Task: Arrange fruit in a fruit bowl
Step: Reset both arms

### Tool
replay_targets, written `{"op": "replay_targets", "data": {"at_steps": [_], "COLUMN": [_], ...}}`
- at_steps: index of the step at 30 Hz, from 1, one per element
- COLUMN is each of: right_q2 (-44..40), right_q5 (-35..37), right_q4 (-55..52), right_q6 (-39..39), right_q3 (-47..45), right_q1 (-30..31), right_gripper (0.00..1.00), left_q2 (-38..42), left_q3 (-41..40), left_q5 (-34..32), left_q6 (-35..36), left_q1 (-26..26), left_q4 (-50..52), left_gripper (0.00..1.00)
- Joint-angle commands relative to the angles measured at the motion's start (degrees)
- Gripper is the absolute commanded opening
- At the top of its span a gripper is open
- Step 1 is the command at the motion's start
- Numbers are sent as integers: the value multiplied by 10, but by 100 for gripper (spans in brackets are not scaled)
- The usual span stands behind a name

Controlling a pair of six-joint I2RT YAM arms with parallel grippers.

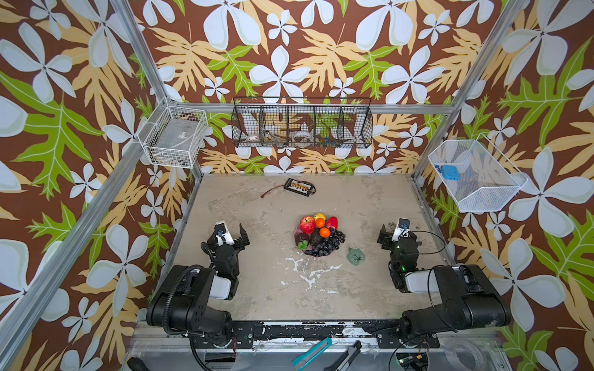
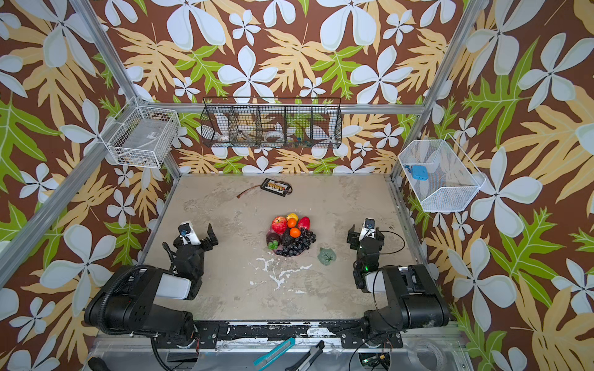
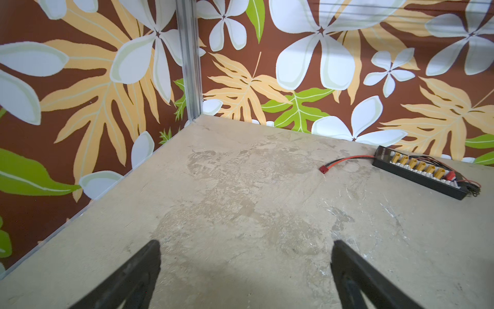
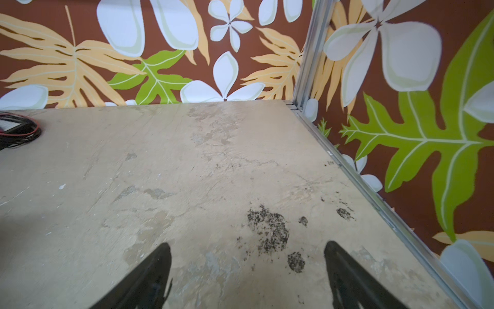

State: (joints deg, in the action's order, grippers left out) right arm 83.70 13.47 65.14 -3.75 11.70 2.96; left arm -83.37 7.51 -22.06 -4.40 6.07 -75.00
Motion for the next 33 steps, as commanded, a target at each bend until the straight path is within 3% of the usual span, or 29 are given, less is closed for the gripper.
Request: {"op": "replay_targets", "data": {"at_steps": [1, 33], "right_q2": [1, 3], "right_q5": [-23, -24], "right_q4": [31, 28], "right_q6": [7, 6], "right_q3": [0, 2], "right_q1": [-1, -1], "right_gripper": [100, 100], "left_q2": [-1, -2], "left_q3": [0, 1], "left_q5": [4, 4], "left_q6": [-2, -2], "left_q1": [-1, -1], "left_q4": [-23, -23], "left_gripper": [100, 100]}}
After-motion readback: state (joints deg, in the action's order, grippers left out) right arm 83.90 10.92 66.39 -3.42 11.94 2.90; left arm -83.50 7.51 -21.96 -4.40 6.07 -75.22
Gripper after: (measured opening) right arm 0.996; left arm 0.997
